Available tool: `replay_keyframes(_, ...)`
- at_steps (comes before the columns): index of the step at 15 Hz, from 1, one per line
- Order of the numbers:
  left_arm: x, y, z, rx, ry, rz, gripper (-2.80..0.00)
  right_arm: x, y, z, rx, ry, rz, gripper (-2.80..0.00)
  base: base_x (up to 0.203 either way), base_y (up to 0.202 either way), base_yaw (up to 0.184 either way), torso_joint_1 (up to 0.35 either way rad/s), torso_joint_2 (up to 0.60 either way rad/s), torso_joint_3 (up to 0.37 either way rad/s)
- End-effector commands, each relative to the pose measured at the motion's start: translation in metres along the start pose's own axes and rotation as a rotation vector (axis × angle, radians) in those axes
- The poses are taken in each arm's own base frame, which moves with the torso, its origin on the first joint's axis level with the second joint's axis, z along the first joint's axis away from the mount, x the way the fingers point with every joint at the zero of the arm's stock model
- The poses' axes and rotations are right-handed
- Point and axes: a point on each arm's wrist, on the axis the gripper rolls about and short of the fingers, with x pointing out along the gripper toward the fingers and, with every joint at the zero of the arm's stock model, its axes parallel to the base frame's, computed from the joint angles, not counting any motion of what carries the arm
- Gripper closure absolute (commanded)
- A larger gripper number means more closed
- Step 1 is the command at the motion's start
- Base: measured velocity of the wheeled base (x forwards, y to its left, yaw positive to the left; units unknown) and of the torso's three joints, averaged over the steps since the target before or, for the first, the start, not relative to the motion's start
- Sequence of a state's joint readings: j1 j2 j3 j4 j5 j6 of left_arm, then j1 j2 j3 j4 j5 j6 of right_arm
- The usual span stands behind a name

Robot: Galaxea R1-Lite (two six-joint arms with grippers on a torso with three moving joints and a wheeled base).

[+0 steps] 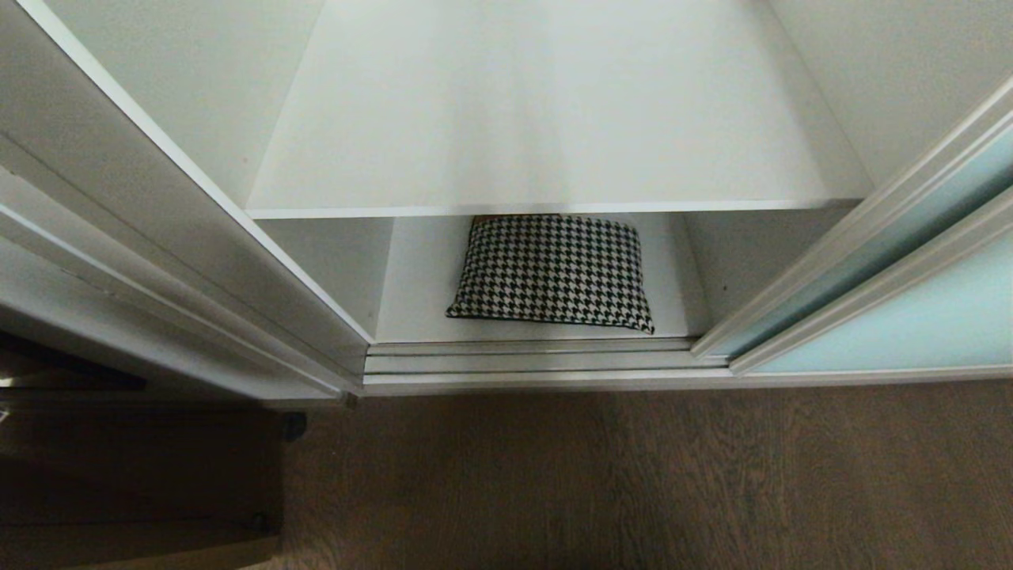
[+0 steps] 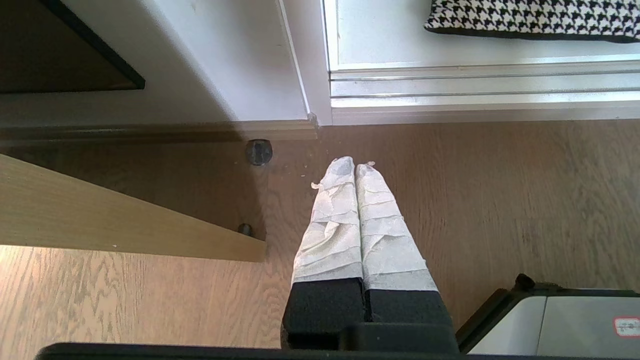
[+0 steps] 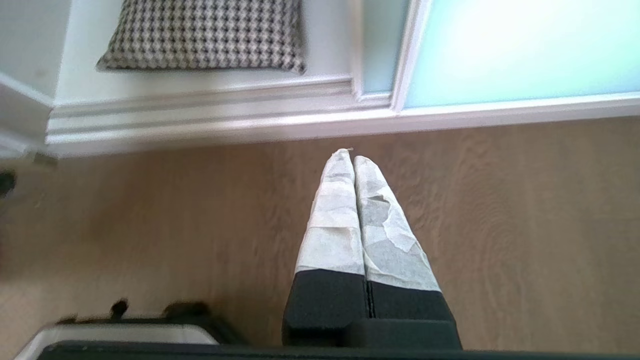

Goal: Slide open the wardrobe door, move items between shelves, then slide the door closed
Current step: Close the door

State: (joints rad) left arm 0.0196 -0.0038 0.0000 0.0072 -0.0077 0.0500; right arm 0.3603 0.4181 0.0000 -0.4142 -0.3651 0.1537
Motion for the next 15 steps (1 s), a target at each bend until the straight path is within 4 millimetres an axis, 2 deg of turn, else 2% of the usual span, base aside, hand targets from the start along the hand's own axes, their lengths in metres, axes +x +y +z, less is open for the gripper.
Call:
replay_keyframes(1,0.0,0.0,0.0,0.001,0.004,0.0,0.0,-0.002,-0.001,0.001,-0.009,-0.025,-0.057,0.0,0.0,0.0,0.0,0.0,0.0,0.0)
replay_keyframes(4,0.0,0.0,0.0,0.001,0.004,0.0,0.0,-0.013,-0.001,0.0,-0.027,-0.097,0.003,0.0,0.0,0.0,0.0,0.0,0.0,0.0)
replay_keyframes(6,0.0,0.0,0.0,0.001,0.005,0.0,0.0,-0.016,0.0,-0.006,-0.059,-0.063,0.066,0.0,0.0,0.0,0.0,0.0,0.0,0.0)
replay_keyframes(13,0.0,0.0,0.0,0.001,0.004,0.0,0.0,-0.021,0.0,-0.012,-0.076,-0.058,-0.022,0.0,0.0,0.0,0.0,0.0,0.0,0.0)
replay_keyframes(15,0.0,0.0,0.0,0.001,0.004,0.0,0.0,-0.03,0.0,-0.018,-0.095,-0.089,0.04,0.0,0.0,0.0,0.0,0.0,0.0,0.0)
